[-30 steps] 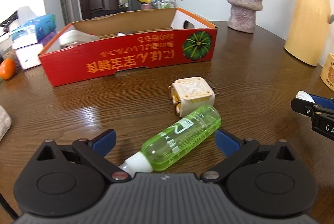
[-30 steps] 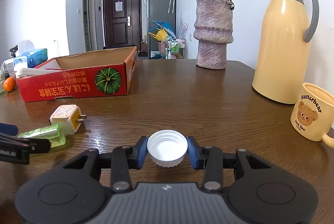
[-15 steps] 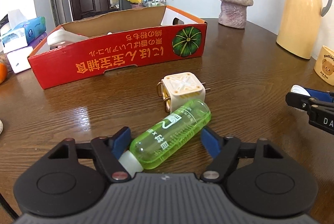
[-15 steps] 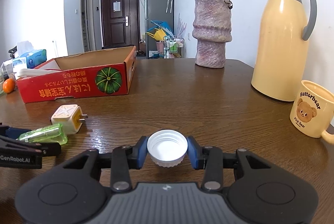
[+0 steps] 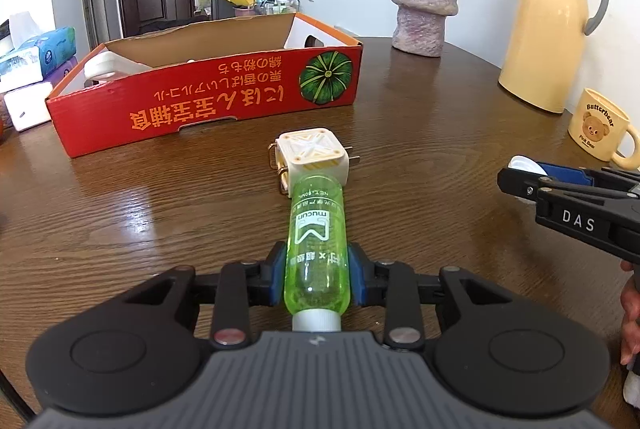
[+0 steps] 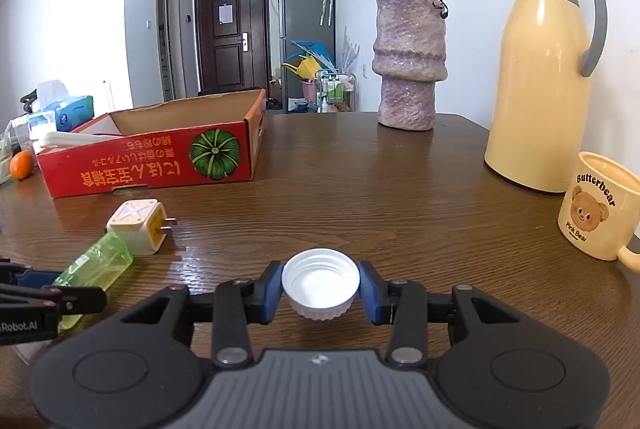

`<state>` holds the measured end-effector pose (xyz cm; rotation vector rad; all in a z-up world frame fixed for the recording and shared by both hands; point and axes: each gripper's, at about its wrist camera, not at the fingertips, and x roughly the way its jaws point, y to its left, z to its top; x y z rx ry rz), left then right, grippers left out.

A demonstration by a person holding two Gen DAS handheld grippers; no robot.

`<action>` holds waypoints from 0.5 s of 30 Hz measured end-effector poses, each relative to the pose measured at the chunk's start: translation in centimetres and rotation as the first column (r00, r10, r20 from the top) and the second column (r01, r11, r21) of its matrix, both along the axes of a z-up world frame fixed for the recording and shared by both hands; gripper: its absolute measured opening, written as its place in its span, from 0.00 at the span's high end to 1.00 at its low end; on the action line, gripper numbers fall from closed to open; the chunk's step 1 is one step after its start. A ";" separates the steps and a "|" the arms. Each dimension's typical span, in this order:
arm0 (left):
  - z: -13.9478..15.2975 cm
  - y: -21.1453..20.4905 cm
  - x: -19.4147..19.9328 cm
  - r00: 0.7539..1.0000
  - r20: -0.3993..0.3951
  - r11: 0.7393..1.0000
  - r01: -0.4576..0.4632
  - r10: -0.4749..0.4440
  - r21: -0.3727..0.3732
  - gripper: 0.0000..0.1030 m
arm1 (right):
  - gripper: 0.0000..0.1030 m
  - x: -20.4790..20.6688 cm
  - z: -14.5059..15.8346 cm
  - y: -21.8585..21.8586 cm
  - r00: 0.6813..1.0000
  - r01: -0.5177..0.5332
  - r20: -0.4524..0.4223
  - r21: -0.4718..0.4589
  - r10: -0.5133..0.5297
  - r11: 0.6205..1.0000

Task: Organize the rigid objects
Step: 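Grasp the green spray bottle with the left gripper while the right holds the white lid, then lift the green bottle upright with the left gripper while the right carries the lid toward the box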

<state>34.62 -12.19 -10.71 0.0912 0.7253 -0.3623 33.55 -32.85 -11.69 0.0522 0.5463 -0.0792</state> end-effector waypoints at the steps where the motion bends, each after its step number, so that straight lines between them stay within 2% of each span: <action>1: 0.0 0.0 0.1 1.000 -0.003 1.000 0.000 0.000 -0.003 0.68 | 0.62 0.0 0.0 0.1 1.000 -0.002 0.001 -0.001 0.002 1.000; 7: -0.1 -0.4 0.1 1.000 0.007 1.000 -0.010 0.010 0.010 0.69 | 0.62 -0.1 0.1 0.4 1.000 -0.009 0.004 -0.002 0.009 1.000; 15: 0.2 0.2 -0.1 1.000 -0.003 1.000 -0.022 0.022 -0.016 0.69 | 0.62 -0.8 0.3 1.3 0.999 -0.031 0.020 -0.001 0.031 1.000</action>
